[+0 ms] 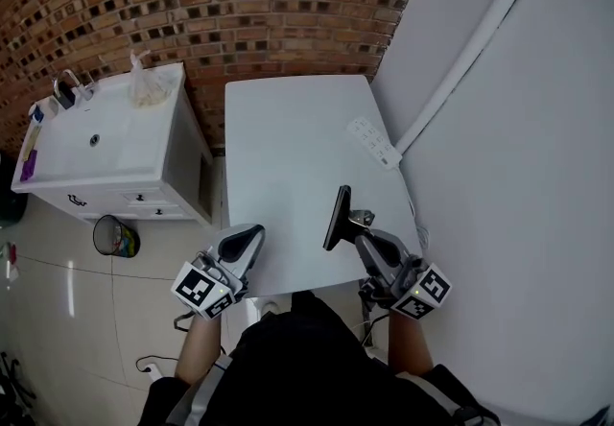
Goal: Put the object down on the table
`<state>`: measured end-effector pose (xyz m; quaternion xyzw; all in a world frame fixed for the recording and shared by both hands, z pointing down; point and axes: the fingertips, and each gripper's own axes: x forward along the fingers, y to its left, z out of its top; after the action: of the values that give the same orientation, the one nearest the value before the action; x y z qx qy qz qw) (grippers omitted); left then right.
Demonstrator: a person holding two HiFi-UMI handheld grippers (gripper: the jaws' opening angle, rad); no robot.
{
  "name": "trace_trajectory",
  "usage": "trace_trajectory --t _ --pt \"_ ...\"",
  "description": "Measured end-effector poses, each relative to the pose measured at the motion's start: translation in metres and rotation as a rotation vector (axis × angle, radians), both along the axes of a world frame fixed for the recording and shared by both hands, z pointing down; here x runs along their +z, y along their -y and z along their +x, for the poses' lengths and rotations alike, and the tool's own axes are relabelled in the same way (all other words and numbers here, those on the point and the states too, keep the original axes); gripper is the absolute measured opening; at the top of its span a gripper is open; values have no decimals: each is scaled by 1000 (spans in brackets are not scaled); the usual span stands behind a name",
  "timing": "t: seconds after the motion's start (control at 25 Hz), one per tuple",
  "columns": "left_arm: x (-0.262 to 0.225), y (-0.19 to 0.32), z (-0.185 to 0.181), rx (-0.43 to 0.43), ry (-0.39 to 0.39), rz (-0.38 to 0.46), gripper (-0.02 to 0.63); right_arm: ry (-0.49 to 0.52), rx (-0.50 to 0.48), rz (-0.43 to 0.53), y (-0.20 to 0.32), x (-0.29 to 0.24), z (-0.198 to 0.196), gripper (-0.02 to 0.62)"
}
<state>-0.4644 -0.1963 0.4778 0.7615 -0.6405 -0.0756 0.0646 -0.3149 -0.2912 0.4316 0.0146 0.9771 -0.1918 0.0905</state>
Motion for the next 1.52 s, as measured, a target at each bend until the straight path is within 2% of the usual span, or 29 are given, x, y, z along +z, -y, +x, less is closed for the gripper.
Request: trace_trajectory --t 0.2,0.32,0.52,0.68,0.84,1.04,1.24,1.36,1.52 --pt "-2 46 -15 -5 6 -7 0 -59 -10 -39 56 12 -28 11" --pt "12 68 -26 -20 -13 -35 0 -101 -10 -104 84 34 -47 11" --pt "51 101 -42 -54 -65 -120 0 -172 -4 -226 120 75 -81 11" --pt "90 116 -45 -35 -63 -199 0 -221 -12 -286 134 110 -101 11" --pt "125 129 -47 -34 -88 -261 0 -290 -14 -371 148 151 -104 11" --pt "169 146 -42 -16 -122 -344 0 -467 -1 -463 162 226 -104 11" --pt "195 162 -32 34 -153 -399 0 -586 21 -585 176 278 -110 11" --pt "207 170 -34 37 -160 -426 0 -630 39 -655 182 298 -113 11" --pt "213 180 -35 52 -172 -431 0 -632 40 -747 193 315 -125 11"
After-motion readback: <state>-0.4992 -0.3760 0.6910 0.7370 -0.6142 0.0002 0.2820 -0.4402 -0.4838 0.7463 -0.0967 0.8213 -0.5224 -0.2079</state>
